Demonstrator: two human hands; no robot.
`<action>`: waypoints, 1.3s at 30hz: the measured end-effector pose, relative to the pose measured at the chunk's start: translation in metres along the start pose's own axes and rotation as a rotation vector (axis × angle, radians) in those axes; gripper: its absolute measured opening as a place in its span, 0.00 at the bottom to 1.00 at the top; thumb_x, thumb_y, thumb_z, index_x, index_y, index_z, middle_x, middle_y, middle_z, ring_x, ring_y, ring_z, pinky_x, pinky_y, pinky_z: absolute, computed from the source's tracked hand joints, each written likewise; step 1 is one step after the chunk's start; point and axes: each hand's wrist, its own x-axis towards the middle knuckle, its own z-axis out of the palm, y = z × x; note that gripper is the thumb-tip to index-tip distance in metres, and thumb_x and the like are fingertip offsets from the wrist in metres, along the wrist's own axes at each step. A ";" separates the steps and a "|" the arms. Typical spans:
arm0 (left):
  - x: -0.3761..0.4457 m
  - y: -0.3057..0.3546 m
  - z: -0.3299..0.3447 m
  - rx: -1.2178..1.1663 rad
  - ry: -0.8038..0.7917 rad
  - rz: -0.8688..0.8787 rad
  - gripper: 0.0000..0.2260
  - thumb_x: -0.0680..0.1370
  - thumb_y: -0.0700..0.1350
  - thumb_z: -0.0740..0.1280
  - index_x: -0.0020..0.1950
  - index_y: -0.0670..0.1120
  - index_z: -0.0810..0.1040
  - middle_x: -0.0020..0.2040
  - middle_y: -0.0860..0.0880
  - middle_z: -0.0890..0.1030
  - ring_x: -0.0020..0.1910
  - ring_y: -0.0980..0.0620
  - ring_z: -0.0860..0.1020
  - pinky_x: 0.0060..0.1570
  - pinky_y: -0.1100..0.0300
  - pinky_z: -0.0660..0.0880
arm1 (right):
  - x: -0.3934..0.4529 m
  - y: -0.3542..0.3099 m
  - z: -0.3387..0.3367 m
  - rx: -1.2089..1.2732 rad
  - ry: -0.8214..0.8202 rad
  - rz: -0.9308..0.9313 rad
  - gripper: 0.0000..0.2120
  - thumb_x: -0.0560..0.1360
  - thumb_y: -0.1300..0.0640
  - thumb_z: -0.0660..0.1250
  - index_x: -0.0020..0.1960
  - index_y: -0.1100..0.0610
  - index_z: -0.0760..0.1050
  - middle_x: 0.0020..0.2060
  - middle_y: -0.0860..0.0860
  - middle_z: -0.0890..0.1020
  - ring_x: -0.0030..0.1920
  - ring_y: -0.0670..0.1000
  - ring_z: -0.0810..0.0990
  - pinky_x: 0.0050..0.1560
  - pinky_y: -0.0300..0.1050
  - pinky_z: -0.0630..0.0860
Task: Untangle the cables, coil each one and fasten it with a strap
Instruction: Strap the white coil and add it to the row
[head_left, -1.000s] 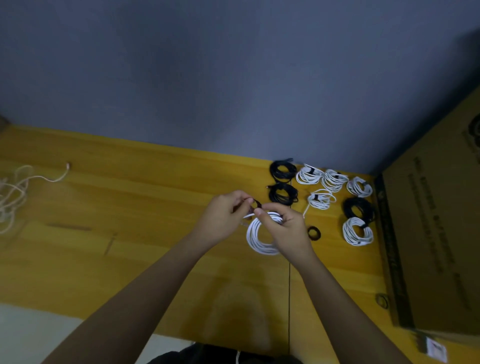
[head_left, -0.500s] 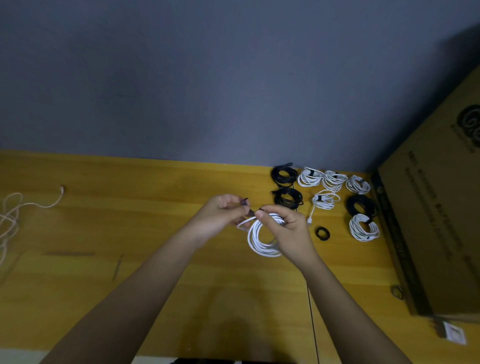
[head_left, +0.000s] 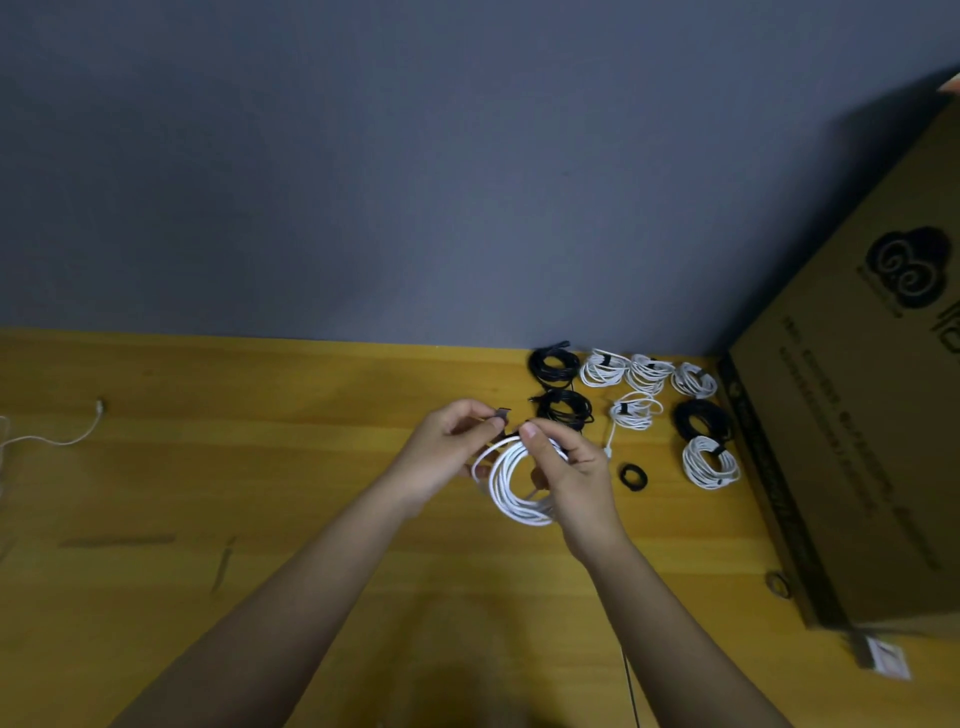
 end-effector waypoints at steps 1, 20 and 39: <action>0.000 0.000 0.000 -0.010 -0.015 -0.022 0.03 0.79 0.42 0.66 0.47 0.48 0.77 0.40 0.51 0.78 0.34 0.61 0.77 0.33 0.65 0.77 | -0.001 0.000 0.000 0.005 0.005 0.010 0.05 0.69 0.50 0.70 0.43 0.49 0.83 0.29 0.49 0.77 0.29 0.47 0.70 0.31 0.40 0.69; -0.001 -0.022 0.022 0.368 -0.153 0.076 0.09 0.83 0.40 0.55 0.61 0.44 0.72 0.46 0.48 0.76 0.44 0.52 0.75 0.43 0.62 0.70 | 0.011 0.011 -0.006 -0.076 0.150 -0.108 0.05 0.76 0.62 0.68 0.45 0.54 0.81 0.47 0.52 0.82 0.49 0.44 0.80 0.49 0.36 0.75; 0.009 -0.011 0.013 0.561 -0.153 0.238 0.10 0.83 0.51 0.57 0.42 0.51 0.67 0.29 0.53 0.66 0.28 0.55 0.64 0.32 0.56 0.58 | 0.018 -0.003 -0.032 -0.335 -0.203 -0.245 0.10 0.74 0.66 0.70 0.42 0.58 0.68 0.37 0.52 0.77 0.40 0.49 0.75 0.43 0.45 0.74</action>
